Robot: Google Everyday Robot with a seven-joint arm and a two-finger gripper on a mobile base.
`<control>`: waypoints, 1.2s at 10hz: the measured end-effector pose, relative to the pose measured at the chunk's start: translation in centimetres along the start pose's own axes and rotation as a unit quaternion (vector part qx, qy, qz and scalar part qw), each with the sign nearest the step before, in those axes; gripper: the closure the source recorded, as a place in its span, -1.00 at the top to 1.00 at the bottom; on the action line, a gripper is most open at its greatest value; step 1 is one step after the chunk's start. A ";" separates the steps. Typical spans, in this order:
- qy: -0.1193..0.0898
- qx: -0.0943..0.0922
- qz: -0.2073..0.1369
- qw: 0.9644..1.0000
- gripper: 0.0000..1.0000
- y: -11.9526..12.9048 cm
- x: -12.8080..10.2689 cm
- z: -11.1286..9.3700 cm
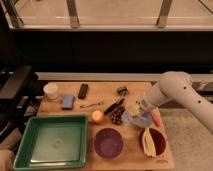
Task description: Place towel in purple bowl
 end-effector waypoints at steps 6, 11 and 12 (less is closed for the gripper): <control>-0.011 0.036 -0.045 0.998 -1.00 -3.6 -1.3 -0.3; -0.055 0.063 -0.096 0.992 -1.00 -8.4 -1.2 3.5; -0.062 0.074 -0.107 0.990 -0.99 -10.1 -1.1 4.7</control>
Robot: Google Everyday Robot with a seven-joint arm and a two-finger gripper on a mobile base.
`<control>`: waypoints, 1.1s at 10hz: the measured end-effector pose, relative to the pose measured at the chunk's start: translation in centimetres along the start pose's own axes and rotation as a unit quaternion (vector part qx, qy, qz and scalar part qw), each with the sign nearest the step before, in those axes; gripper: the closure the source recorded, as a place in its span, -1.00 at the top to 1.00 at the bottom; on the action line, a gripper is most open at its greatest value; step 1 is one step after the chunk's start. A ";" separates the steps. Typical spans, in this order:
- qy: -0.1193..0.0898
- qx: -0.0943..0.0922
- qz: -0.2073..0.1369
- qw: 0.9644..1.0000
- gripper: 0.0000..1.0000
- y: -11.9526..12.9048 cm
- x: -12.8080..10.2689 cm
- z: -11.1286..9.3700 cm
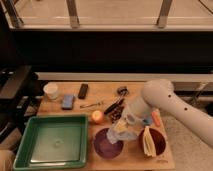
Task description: Place towel in purple bowl
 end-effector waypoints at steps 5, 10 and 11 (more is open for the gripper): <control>-0.011 0.063 -0.026 0.998 -0.03 -3.4 0.7 6.1; 0.010 0.041 0.008 0.999 0.60 -1.7 -0.1 5.8; 0.018 0.033 0.013 0.999 0.60 -1.3 0.0 5.2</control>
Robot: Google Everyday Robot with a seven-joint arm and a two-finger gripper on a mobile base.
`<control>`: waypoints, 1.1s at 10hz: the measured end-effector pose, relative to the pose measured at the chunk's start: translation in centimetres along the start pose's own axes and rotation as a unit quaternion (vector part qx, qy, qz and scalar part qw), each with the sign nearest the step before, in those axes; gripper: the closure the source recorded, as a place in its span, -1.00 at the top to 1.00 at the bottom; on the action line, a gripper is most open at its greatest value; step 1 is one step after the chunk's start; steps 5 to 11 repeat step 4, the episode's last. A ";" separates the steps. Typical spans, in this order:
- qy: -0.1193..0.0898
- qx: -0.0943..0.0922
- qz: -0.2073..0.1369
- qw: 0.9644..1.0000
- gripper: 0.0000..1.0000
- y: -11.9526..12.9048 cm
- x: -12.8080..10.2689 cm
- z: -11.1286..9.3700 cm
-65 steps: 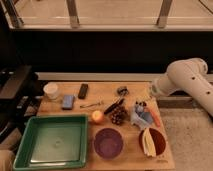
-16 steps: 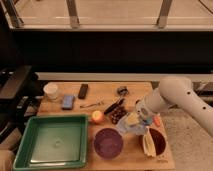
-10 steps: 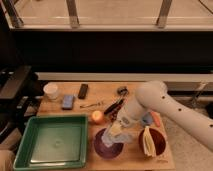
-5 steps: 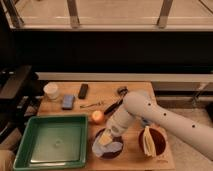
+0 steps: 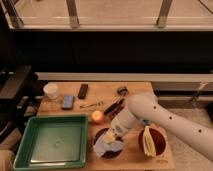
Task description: Place towel in purple bowl
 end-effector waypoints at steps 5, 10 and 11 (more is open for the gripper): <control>0.027 -0.031 0.011 0.999 0.60 1.5 0.6 -2.4; 0.027 -0.031 0.011 0.999 0.60 1.5 0.6 -2.4; 0.027 -0.031 0.011 0.999 0.60 1.5 0.6 -2.4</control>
